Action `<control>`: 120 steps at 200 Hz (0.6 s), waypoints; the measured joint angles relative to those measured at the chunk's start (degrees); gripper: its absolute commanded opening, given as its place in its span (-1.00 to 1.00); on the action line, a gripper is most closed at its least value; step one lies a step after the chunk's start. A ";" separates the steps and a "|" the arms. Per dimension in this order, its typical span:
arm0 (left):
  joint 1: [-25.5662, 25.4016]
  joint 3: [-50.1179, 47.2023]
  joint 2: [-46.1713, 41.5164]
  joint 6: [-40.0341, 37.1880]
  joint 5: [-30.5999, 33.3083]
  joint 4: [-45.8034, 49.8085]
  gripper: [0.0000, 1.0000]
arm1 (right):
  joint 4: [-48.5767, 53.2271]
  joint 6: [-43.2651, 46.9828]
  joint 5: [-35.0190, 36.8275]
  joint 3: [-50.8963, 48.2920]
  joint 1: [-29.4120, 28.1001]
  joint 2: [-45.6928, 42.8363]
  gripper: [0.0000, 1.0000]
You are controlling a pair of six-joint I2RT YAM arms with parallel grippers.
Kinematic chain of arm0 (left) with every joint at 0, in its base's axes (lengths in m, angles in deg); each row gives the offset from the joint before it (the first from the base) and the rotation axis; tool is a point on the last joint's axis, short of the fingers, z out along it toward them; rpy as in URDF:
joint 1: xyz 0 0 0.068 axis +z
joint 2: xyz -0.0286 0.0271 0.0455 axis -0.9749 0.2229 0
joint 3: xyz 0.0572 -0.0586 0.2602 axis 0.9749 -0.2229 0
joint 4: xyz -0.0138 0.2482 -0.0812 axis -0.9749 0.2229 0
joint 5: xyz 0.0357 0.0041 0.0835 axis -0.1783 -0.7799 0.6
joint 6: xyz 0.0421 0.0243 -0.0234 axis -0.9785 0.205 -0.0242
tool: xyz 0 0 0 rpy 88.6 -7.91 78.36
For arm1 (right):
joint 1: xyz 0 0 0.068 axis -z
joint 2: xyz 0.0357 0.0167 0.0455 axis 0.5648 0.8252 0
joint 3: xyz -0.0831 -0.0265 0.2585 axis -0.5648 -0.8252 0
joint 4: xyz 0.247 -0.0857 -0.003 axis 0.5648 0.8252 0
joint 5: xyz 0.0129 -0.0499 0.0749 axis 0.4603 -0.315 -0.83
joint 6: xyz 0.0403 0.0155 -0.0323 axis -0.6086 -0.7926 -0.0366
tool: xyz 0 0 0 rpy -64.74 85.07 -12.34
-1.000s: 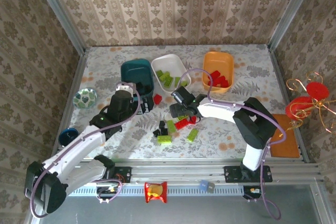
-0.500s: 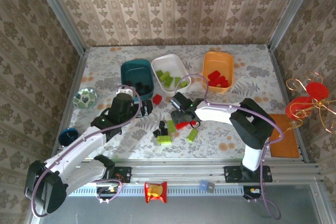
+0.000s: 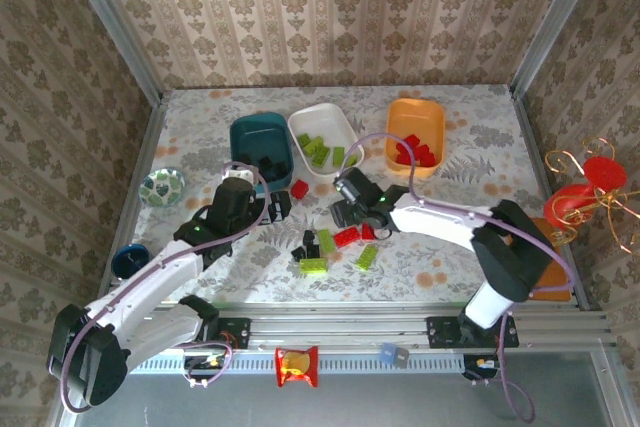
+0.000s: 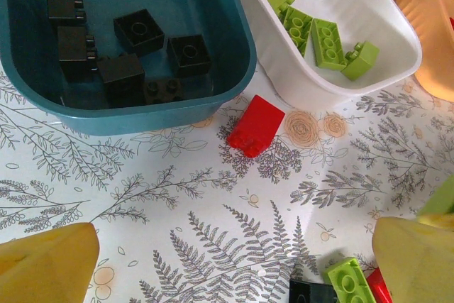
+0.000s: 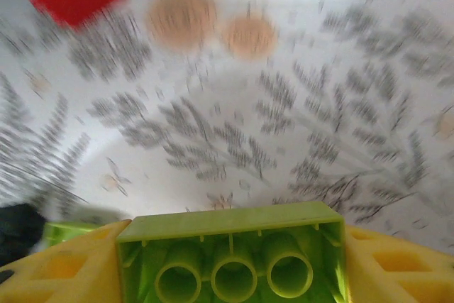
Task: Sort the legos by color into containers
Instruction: Pick up the lego from the center of the table, then place the lego in the container.
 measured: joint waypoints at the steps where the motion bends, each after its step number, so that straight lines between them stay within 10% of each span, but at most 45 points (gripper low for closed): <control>1: 0.00 -0.04 -0.02 0.00 0.00 0.00 1.00 | 0.00 0.09 -0.07 0.22 0.17 -0.24 -0.02; 90: -0.02 -3.72 -1.09 1.33 -0.70 0.28 1.00 | -1.03 1.05 -2.93 29.97 8.98 20.68 0.02; 120: -0.13 -4.02 -1.07 1.46 -1.62 0.26 1.00 | 0.46 0.46 -3.43 36.98 11.02 29.33 0.56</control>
